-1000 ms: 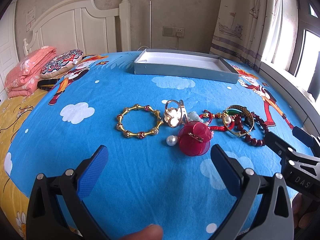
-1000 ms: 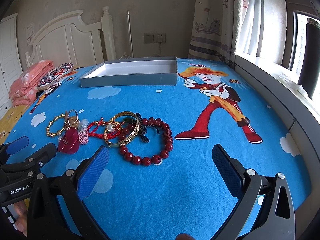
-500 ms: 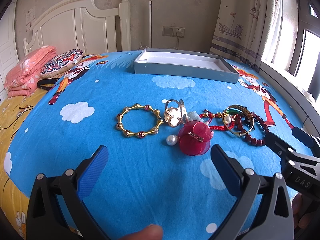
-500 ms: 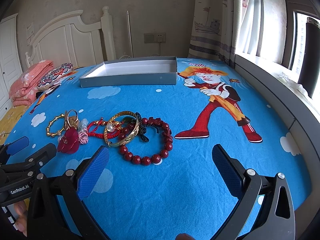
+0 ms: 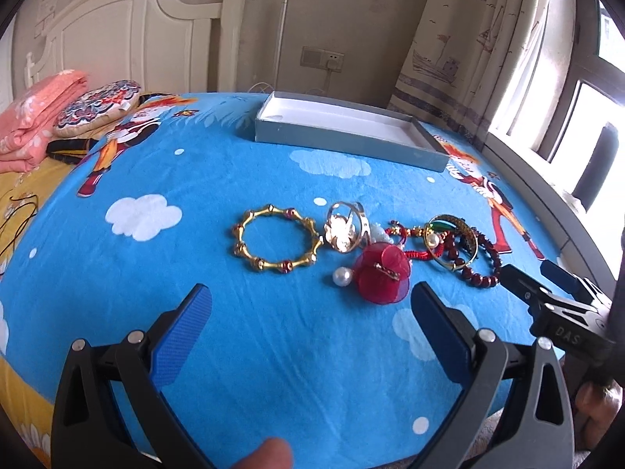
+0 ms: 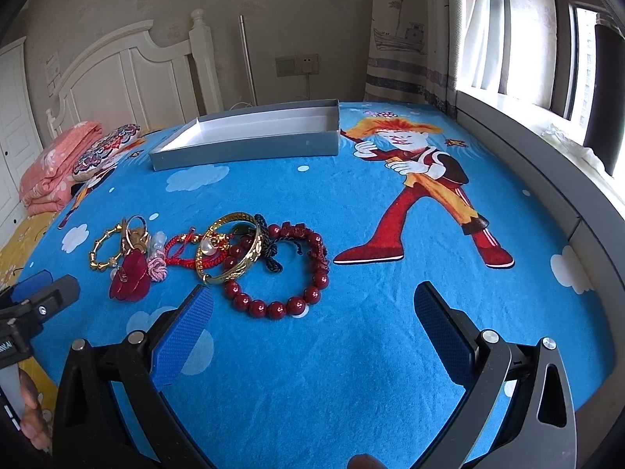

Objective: Organize jewelry
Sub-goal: 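Grasp the gold ring with the left tool while the right tool grasps the gold bangle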

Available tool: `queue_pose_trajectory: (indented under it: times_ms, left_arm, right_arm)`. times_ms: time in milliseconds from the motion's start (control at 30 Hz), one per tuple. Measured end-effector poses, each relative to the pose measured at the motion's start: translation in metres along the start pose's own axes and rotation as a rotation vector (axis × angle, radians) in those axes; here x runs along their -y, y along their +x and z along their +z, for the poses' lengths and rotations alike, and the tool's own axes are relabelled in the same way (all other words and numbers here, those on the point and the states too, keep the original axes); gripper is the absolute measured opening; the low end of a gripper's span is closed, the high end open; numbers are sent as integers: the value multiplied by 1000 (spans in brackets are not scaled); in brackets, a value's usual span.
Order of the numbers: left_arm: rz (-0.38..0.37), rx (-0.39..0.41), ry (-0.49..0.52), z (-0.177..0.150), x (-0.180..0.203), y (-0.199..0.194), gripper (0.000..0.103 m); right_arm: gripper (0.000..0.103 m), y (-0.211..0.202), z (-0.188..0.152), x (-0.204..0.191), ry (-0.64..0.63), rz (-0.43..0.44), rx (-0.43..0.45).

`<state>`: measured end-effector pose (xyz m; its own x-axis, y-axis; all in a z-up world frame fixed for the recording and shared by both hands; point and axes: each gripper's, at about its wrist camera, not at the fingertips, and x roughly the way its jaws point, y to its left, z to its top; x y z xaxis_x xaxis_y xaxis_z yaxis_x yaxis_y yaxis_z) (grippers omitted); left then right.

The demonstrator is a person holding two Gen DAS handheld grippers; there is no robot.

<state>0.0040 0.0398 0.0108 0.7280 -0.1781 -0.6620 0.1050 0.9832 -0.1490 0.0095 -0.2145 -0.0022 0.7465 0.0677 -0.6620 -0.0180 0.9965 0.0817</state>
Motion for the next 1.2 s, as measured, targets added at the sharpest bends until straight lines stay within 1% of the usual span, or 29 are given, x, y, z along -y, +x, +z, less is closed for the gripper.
queue_pose_trajectory:
  times_ms: [33,100,167,200,233,267,300,333,367,400,500,633,700,767,800,867,900,967,1000,1067,1200]
  left_arm:
    - [-10,0,3,2,-2,0,98]
    - [-32,-9,2,6,-4,2,91]
    - [-71,-28,-1,11,-5,7,79]
    - [-79,-33,0,13,-5,8,76]
    - [-96,-44,4,15,-3,12,69]
    - [-111,-56,11,17,0,16,62]
    - [-125,-65,23,18,4,19,58]
    - [-136,-71,33,20,7,22,51]
    - [-150,-76,44,22,12,25,46]
    - [-162,-82,55,24,16,29,45]
    - [-162,-93,57,31,21,39,43]
    - [-160,-116,66,39,26,54,42]
    - [-164,-141,68,40,29,62,34]
    - [-163,-154,73,40,31,67,23]
    - [-162,-155,74,40,31,69,20]
    - [-156,-154,76,40,31,71,9]
    - [-153,-147,74,40,30,71,8]
    - [-163,-148,65,39,28,71,6]
    - [-164,-147,63,39,28,71,5]
    - [-167,-142,60,38,27,70,4]
    - [-169,-127,64,39,27,67,4]
  right_arm:
    - [97,0,1,1,-2,5,2]
    - [97,0,3,2,-9,15,7]
    - [97,1,6,3,-11,19,10]
    - [97,2,7,4,-9,27,12]
    - [97,3,8,4,-12,36,13]
    - [97,3,9,3,-18,39,13]
    - [96,4,10,2,-23,41,12]
    - [96,5,12,1,-30,46,13]
    - [96,5,13,0,-35,48,14]
    - [96,6,14,-1,-41,46,15]
    - [95,10,17,-1,-44,57,4]
    - [90,16,21,0,-42,67,-11]
    - [87,20,23,-1,-47,76,-23]
    - [84,23,27,-3,-50,87,-29]
    - [84,24,28,-4,-53,90,-31]
    - [78,27,30,-6,-58,102,-39]
    - [76,30,31,-8,-63,108,-47]
    - [66,35,33,-11,-67,122,-63]
    - [63,37,33,-12,-66,131,-72]
    - [52,40,34,-15,-70,140,-77]
    - [42,44,36,-20,-88,148,-85]
